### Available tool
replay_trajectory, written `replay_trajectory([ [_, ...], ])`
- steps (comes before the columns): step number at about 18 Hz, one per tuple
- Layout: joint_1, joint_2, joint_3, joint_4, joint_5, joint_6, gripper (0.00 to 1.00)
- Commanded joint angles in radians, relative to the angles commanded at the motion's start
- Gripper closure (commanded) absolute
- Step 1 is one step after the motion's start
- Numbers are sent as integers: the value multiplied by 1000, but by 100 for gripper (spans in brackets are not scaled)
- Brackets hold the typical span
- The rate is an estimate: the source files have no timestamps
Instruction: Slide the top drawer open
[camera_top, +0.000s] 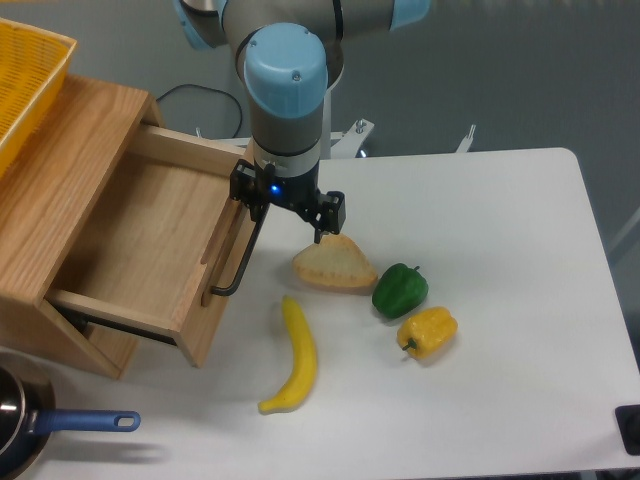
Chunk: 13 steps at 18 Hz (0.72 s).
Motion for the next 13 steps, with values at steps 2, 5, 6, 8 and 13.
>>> replay_trajectory([
  [2,-8,11,3,0,-11,-14,0],
  [5,-9,26,17,0,-25,-28,0],
  [6,-5,25,24,0,-23,-28,0],
  [8,11,25,31,2,-18,-29,0],
  [13,115,26,35,61,-14,-17,0],
])
